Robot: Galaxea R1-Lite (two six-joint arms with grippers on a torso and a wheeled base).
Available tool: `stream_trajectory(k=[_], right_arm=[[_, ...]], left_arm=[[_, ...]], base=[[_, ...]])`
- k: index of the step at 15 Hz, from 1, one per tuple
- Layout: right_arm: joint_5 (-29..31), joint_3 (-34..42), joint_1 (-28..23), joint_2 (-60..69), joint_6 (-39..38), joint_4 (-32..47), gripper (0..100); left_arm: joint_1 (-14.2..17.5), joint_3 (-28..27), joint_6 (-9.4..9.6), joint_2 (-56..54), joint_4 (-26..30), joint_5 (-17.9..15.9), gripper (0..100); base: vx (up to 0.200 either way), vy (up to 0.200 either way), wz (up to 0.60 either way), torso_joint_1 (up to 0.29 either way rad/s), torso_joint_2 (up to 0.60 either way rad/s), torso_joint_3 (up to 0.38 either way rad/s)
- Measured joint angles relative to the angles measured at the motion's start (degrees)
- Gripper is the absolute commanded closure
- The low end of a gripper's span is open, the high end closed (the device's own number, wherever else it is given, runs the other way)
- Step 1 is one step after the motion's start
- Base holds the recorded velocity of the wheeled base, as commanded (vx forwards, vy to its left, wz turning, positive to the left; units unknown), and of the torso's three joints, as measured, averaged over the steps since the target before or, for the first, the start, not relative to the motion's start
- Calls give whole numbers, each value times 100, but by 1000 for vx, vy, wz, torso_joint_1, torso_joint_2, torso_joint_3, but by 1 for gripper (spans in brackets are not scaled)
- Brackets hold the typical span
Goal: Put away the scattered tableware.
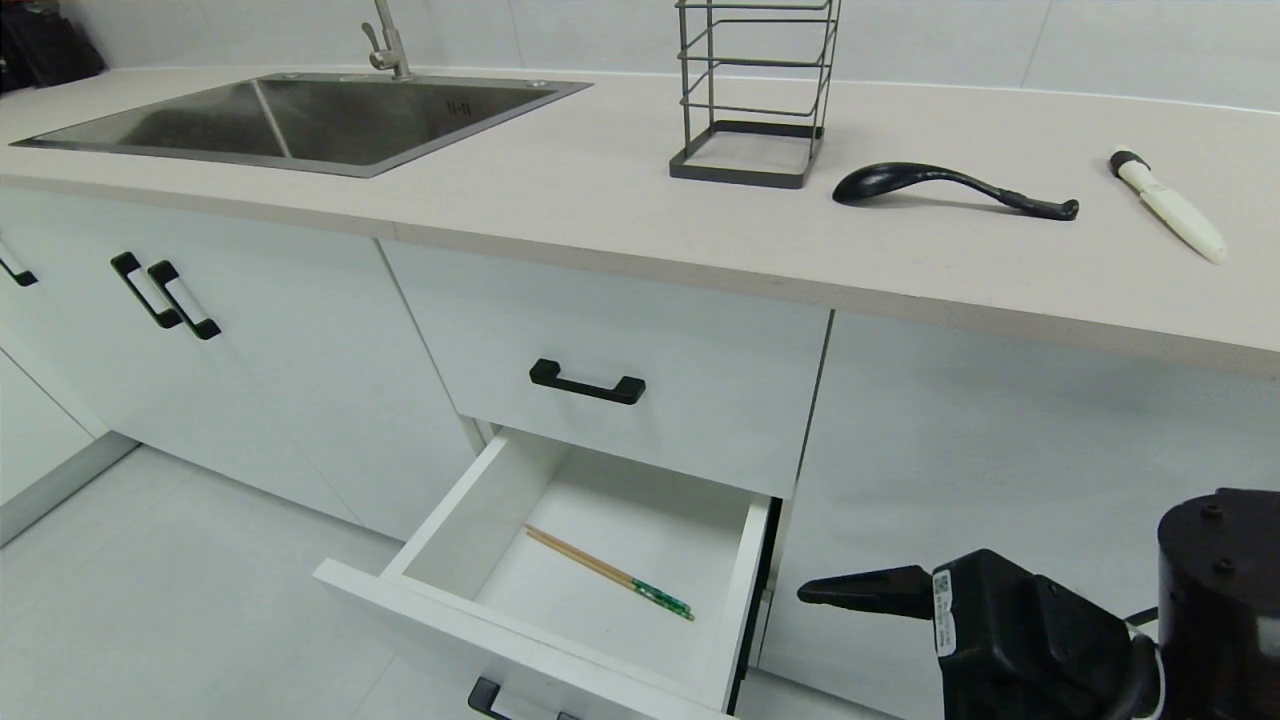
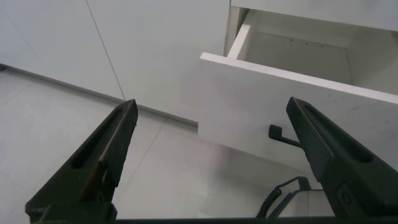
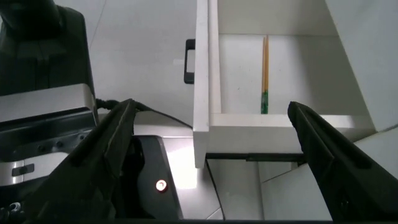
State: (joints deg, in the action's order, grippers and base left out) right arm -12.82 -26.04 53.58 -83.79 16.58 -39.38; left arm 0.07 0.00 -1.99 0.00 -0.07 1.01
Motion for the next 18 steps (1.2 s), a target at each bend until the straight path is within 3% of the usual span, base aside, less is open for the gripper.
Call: stream_trajectory(k=[3,8,18], right_arm=[[2,-107,2,-33,0,7,0],[11,-455,96,-59,-7,544,0],[56,-1239,260,-63,-2,1562,0]], left_arm=[[0,0,-1,0,0,2,0],[-2,0,0,0,2,2,0],[-2,0,0,0,0,0,0]], base=[[0,0,0,0,0,0],[0,0,0,204,-108,-102],[0,0,0,183,-529,-213]])
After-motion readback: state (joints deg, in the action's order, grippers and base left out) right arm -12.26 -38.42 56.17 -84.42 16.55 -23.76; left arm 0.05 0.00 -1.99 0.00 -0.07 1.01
